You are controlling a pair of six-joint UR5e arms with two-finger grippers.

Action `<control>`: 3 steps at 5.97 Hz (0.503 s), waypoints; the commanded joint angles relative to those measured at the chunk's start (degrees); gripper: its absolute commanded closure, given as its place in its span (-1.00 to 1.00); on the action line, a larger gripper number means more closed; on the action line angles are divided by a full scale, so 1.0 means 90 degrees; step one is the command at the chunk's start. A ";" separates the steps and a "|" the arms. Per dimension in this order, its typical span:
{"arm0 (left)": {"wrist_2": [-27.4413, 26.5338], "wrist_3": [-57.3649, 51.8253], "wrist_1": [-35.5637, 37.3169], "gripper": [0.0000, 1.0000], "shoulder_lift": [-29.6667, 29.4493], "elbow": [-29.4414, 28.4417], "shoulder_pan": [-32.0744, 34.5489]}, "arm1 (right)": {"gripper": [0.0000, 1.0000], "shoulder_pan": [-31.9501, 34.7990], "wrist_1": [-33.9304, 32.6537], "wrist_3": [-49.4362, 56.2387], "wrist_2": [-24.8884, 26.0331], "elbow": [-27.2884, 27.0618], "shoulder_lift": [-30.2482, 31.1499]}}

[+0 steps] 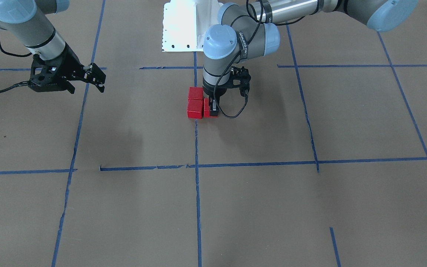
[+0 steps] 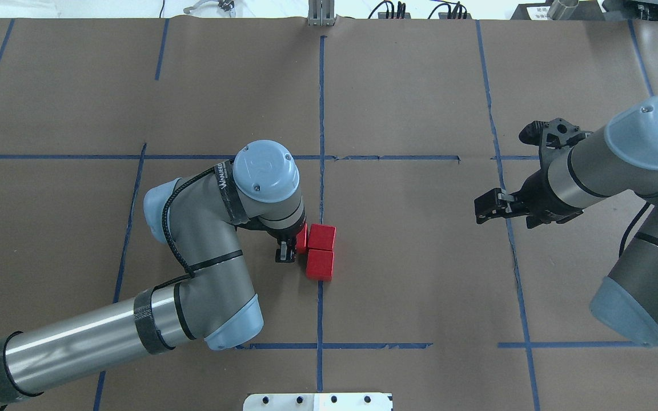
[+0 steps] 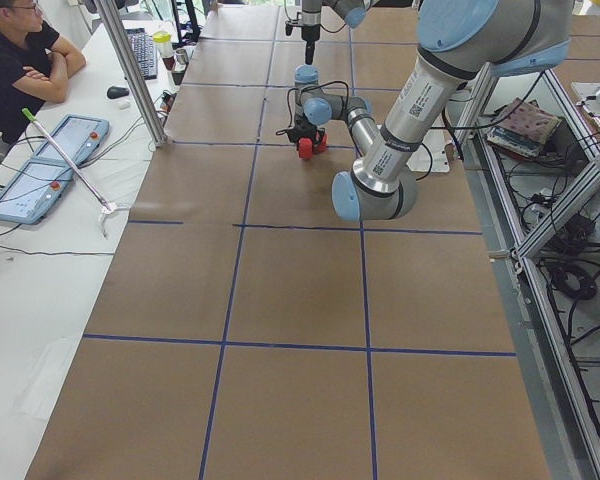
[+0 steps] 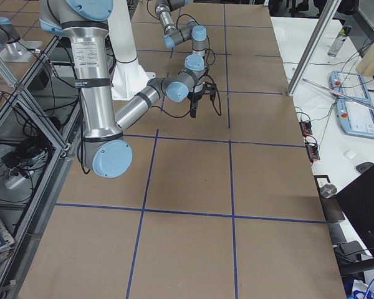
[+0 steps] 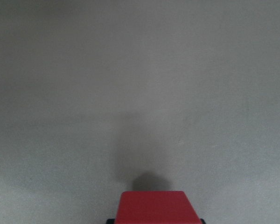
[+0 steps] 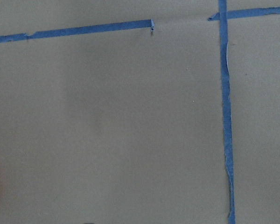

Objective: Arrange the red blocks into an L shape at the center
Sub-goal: 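Set the cube beside the farther cube with the left gripper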

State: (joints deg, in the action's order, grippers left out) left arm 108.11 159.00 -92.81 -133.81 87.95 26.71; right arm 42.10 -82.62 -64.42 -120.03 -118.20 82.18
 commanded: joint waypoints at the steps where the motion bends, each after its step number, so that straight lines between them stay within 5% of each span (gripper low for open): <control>1: -0.0001 0.0010 -0.0019 0.92 -0.0044 -0.0084 -0.0009 | -1.00 0.0000 0.0000 0.0000 -0.0003 -0.0001 0.0000; 3: -0.0030 0.0010 -0.0039 0.90 -0.0054 -0.0114 -0.0009 | -1.00 0.0010 0.0000 0.0000 -0.0013 -0.0011 0.0000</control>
State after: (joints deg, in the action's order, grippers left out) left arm 107.94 159.08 -93.11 -134.21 87.10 26.64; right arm 42.12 -82.62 -64.43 -120.12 -118.28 82.18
